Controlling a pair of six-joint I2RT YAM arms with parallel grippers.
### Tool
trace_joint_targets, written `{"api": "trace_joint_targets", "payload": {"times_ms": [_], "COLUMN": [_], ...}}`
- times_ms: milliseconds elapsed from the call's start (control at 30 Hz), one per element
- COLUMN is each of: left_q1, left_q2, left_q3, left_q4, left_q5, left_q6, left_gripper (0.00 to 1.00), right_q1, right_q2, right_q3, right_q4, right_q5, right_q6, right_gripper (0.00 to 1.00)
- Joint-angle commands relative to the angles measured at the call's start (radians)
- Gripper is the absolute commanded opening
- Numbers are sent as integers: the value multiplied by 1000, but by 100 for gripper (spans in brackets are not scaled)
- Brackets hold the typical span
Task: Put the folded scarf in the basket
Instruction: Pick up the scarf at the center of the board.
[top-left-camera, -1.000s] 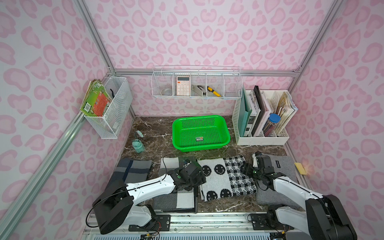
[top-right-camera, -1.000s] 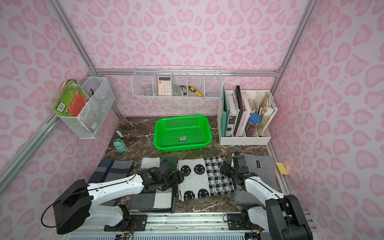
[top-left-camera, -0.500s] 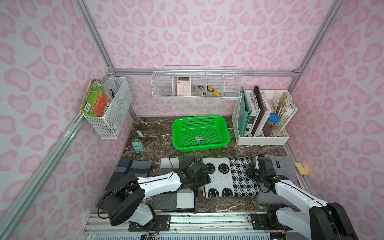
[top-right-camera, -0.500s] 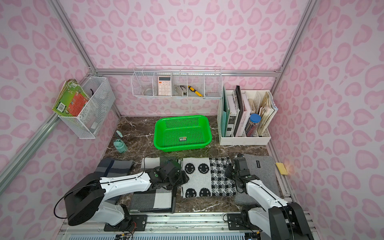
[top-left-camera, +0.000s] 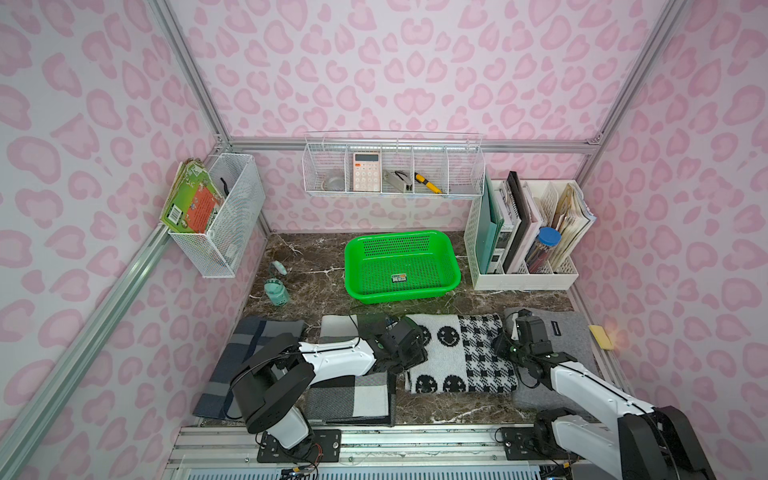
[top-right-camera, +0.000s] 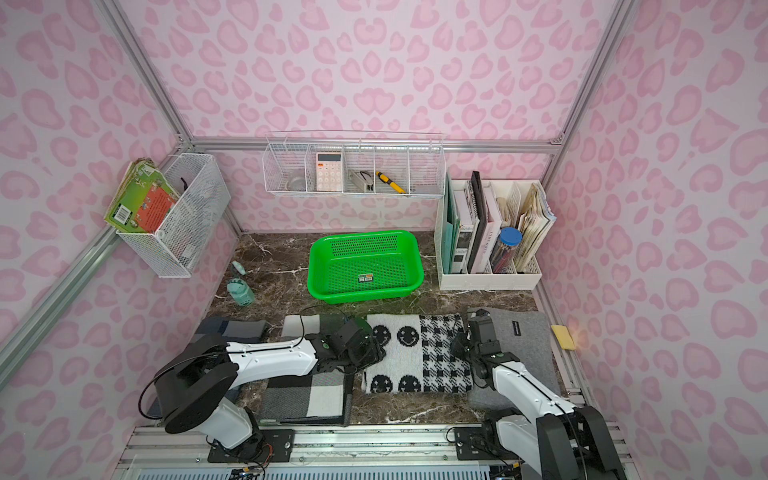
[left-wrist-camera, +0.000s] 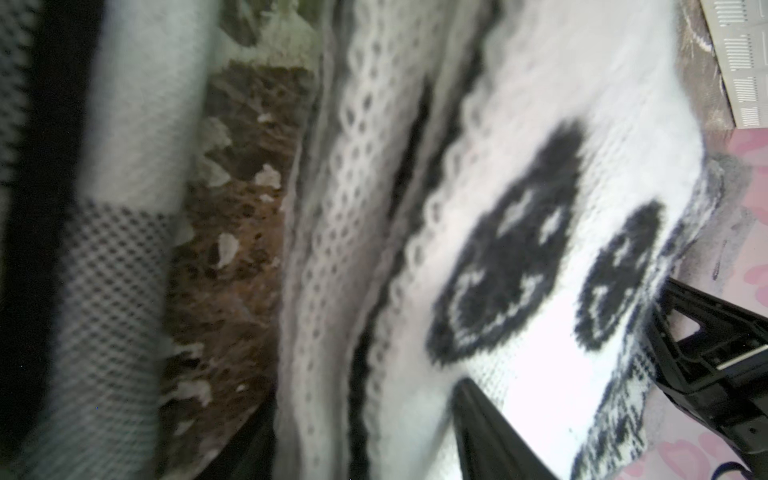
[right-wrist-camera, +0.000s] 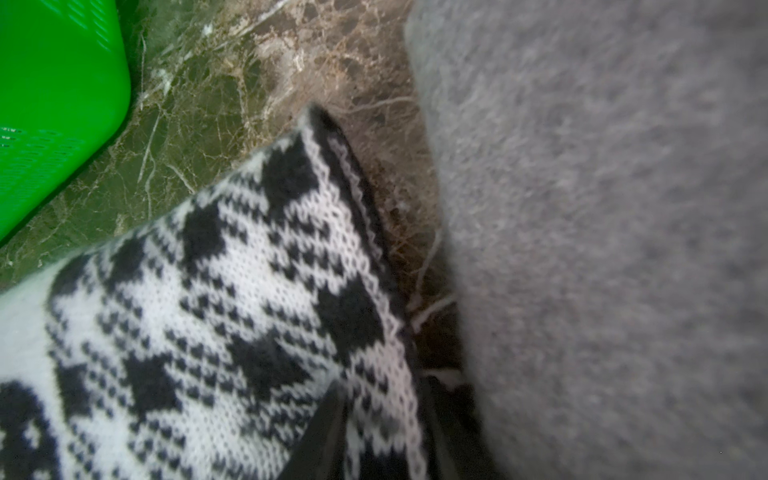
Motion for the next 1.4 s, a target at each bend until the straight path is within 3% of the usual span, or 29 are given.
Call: {"api": "trace_joint_targets", "payload": {"times_ms": [0,67,100,167,200,233,533,700,867,1000,1200,1367], "left_q1": [1,1,0,1,0,0,0,0,4,38,173,254], "left_q2": [13,1,-9,-28,-41,-55,-319,-409,-478,-499,-499,-472], "left_q3": [-5,0,4,18,27,38,15,95,140,168,243,310], "left_q4": [-71,-86,-100,-126,-137,-146,-214,-337,-425,-453,-503,-491], "left_q5": [3,-10,-19,-27,-20,-9,-42,-43,-155,-213,-225,-250], "left_q6": [9,21,29,61,90,120,244,362,424,489,559,648], "left_gripper": [57,44,34,4,0,0,0,0,0,0,0,0], "right_q1": [0,2,1,1,1,1,27,38,96,215,409,436], "right_q2": [-14,-28,-38,-71,-98,-131,-553,-652,-562,-423,-178,31], "right_q3": [-9,-16,-20,-23,-26,-26,-30,19,142,265,482,658], "right_q4": [-33,-27,-25,-18,-13,-12,-44,10,-9,-14,-53,-64], "right_q5": [-32,-45,-56,-84,-102,-115,-171,-221,-180,-80,184,283], "right_q6": [4,2,1,-8,-12,-11,52,128,97,31,-91,-165], "right_gripper": [26,21,17,9,4,0,0,0,0,0,0,0]}}
